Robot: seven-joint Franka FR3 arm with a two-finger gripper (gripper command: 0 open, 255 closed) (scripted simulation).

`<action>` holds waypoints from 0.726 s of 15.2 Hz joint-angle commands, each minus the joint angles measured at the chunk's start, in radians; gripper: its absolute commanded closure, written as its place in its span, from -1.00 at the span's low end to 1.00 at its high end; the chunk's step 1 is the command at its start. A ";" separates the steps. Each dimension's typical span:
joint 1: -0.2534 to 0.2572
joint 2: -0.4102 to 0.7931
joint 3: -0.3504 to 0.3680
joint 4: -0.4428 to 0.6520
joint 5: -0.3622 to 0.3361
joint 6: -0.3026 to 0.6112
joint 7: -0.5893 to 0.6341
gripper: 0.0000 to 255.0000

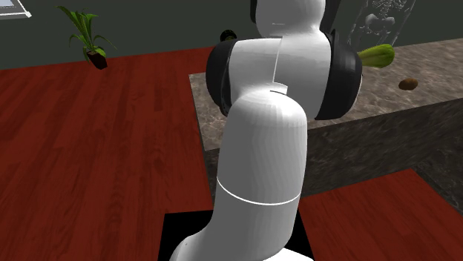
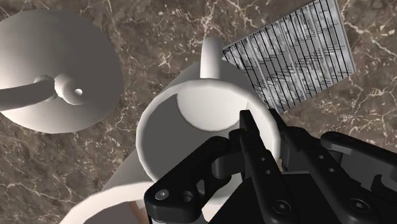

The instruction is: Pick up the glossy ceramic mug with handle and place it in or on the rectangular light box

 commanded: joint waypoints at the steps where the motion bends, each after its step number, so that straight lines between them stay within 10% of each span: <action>1: 0.001 0.000 0.000 -0.028 0.000 0.028 0.001 1.00; 11: 0.002 0.001 0.001 -0.074 0.000 0.076 0.004 1.00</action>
